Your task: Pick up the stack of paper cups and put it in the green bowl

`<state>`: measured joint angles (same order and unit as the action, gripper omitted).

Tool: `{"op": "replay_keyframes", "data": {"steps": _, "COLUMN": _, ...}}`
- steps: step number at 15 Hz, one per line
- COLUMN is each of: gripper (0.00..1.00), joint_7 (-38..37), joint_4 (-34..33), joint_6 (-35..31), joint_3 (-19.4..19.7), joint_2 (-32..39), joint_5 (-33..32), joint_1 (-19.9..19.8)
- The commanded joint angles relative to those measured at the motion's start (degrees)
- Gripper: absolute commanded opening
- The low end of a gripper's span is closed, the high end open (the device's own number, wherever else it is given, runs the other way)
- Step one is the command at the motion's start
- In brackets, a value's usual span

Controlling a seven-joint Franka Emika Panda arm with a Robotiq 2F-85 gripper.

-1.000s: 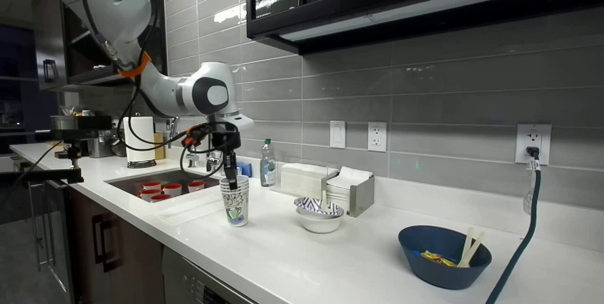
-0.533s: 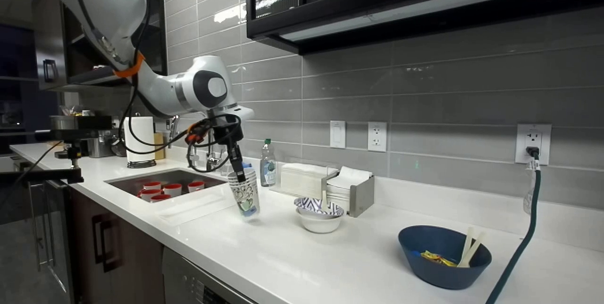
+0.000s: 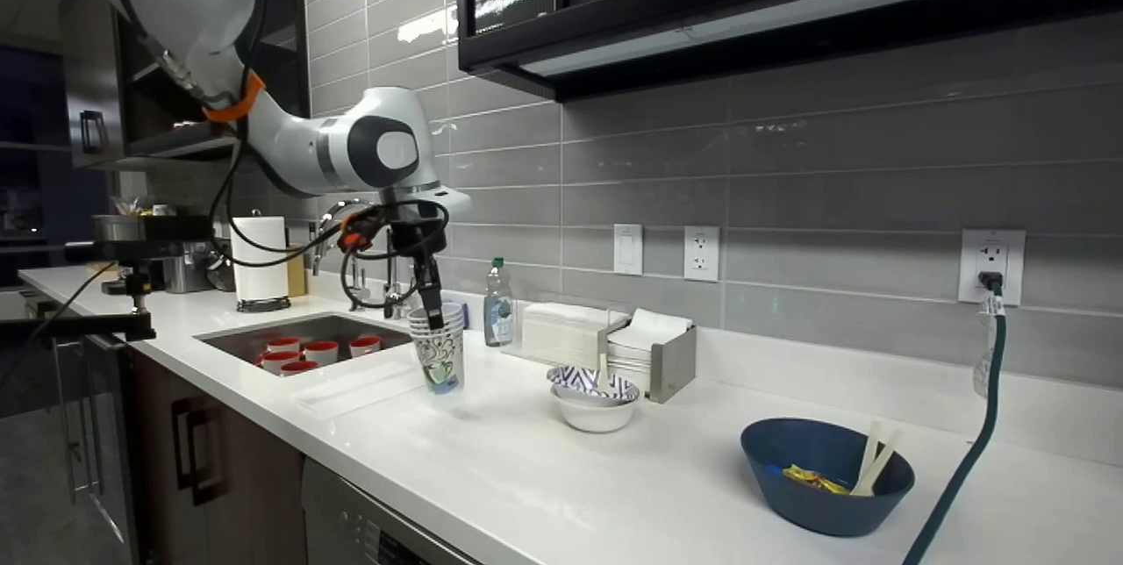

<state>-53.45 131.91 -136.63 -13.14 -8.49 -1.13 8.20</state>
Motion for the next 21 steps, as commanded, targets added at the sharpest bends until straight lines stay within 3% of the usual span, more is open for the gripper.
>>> {"op": "replay_keyframes", "data": {"steps": 1, "gripper": 0.01, "joint_7": 0.72, "joint_4": 0.59, "joint_6": 2.26, "joint_3": 1.99, "joint_2": -3.86, "joint_5": 3.3, "joint_1": -0.95}}
{"op": "replay_keyframes", "data": {"steps": 7, "gripper": 0.01, "joint_7": -5.94, "joint_4": 0.09, "joint_6": 1.07, "joint_3": 6.13, "joint_2": -8.55, "joint_5": 0.56, "joint_1": -8.11}}
{"op": "replay_keyframes", "data": {"steps": 9, "gripper": 0.04, "joint_7": -3.34, "joint_4": -0.2, "joint_6": 1.22, "joint_3": 5.78, "joint_2": -7.31, "joint_5": 1.21, "joint_1": -7.89}}
{"op": "replay_keyframes", "data": {"steps": 12, "gripper": 0.01, "joint_7": -3.31, "joint_4": -0.18, "joint_6": 1.23, "joint_3": 6.93, "joint_2": -8.19, "joint_5": 1.26, "joint_1": -9.09}}
{"op": "replay_keyframes", "data": {"steps": 14, "gripper": 0.01, "joint_7": -9.58, "joint_4": -2.17, "joint_6": -2.56, "joint_3": 6.45, "joint_2": -5.53, "joint_5": -3.37, "joint_1": -12.46}}
{"op": "replay_keyframes", "data": {"steps": 21, "gripper": 0.01, "joint_7": -17.65, "joint_4": -14.33, "joint_6": -5.46, "joint_3": 15.42, "joint_2": 6.87, "joint_5": -11.96, "joint_1": -22.62}}
